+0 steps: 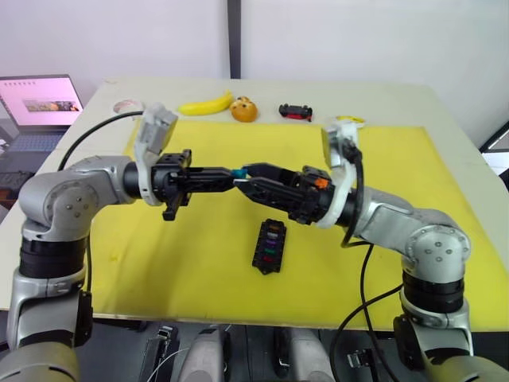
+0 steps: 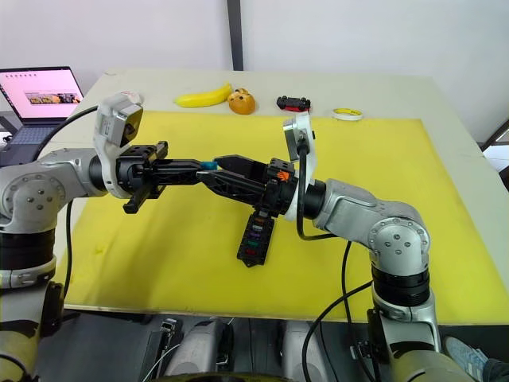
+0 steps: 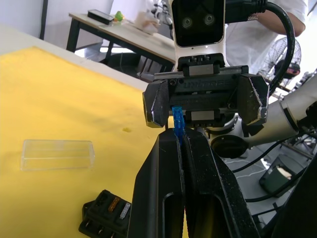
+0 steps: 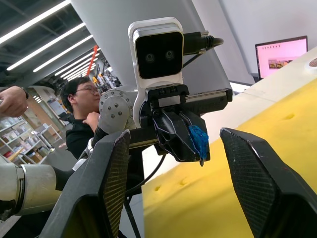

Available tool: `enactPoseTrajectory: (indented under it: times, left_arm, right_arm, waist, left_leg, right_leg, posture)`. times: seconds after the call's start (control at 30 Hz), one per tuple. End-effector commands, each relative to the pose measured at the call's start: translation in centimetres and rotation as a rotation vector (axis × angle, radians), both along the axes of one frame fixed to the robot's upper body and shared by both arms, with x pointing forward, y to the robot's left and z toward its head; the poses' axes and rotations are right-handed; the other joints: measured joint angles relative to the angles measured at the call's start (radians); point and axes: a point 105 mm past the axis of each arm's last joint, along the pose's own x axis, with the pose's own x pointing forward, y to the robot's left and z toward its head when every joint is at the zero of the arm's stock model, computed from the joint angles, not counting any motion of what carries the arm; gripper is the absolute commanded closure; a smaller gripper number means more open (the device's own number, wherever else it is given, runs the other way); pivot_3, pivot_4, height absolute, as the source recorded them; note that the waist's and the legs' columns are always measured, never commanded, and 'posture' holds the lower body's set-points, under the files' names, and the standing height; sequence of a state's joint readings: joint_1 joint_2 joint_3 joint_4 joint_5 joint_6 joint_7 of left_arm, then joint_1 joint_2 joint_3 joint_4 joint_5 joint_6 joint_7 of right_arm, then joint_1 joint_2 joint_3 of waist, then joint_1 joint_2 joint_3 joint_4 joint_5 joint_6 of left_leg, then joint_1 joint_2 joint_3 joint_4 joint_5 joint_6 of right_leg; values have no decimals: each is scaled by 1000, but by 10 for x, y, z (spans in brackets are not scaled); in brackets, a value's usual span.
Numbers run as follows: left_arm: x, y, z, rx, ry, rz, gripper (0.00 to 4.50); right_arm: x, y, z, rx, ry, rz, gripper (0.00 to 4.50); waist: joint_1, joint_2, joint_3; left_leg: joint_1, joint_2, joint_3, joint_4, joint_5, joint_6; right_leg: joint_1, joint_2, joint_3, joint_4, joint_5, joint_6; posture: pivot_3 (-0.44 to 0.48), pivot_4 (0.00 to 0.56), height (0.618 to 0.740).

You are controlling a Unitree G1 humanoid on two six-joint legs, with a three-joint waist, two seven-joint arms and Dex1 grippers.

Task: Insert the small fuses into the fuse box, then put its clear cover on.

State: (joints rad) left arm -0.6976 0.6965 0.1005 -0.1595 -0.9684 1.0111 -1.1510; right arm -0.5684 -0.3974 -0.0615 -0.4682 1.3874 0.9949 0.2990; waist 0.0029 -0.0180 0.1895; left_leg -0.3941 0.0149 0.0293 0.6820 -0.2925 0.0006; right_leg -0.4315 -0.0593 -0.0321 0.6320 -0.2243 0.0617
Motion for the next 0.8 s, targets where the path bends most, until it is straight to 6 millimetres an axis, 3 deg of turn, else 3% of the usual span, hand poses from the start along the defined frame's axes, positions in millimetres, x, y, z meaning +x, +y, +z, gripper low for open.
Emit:
enactPoseTrajectory:
  times: [0.03, 0.1, 0.23, 0.5, 0.6, 0.7, 0.8]
  left_arm:
    - [-4, -1, 4, 6, -42, -8, 4500]
    - [-5, -1, 4, 8, -41, -11, 4500]
    - [-6, -1, 3, 10, -40, -16, 4500]
    - [-7, -1, 1, 19, -40, -16, 4500]
    - [-1, 1, -6, 91, 70, 17, 4500]
    - [1, 6, -2, 86, 99, 26, 3595]
    - [0, 12, -11, 167, 82, 34, 2138]
  right_arm:
    - [-6, 1, 7, 13, -33, 15, 1651]
    - [-5, 2, 6, 7, -32, 13, 2269]
    - [-5, 3, 5, 4, -32, 13, 4308]
    - [-6, 3, 6, 3, -33, 16, 4411]
    - [-6, 2, 4, -14, -42, 9, 4411]
    - [-3, -2, 1, -43, -62, -17, 4500]
    - [1, -9, 1, -74, -139, -52, 4500]
  waist:
    - [0, 0, 0]
    - [0, 0, 0]
    - [0, 0, 0]
    - [0, 0, 0]
    - [1, 0, 0]
    - [1, 0, 0]
    - [0, 0, 0]
  left_leg:
    - [0, 0, 0, 0, 0, 0]
    - [0, 0, 0, 0, 0, 0]
    - [0, 0, 0, 0, 0, 0]
    - [0, 0, 0, 0, 0, 0]
    - [0, 0, 0, 0, 0, 0]
    - [0, 0, 0, 0, 0, 0]
    - [-1, 0, 0, 0, 0, 0]
  right_leg:
    - [0, 0, 0, 0, 0, 0]
    - [0, 0, 0, 0, 0, 0]
    - [0, 0, 0, 0, 0, 0]
    - [0, 0, 0, 0, 0, 0]
    - [0, 0, 0, 0, 0, 0]
    - [0, 0, 0, -1, 0, 0]
    - [0, 1, 0, -1, 0, 0]
  posture:
    - [0, 150, 737]
    - [0, 150, 737]
    - [0, 150, 737]
    - [0, 150, 737]
    - [0, 150, 737]
    - [0, 150, 737]
    - [0, 150, 737]
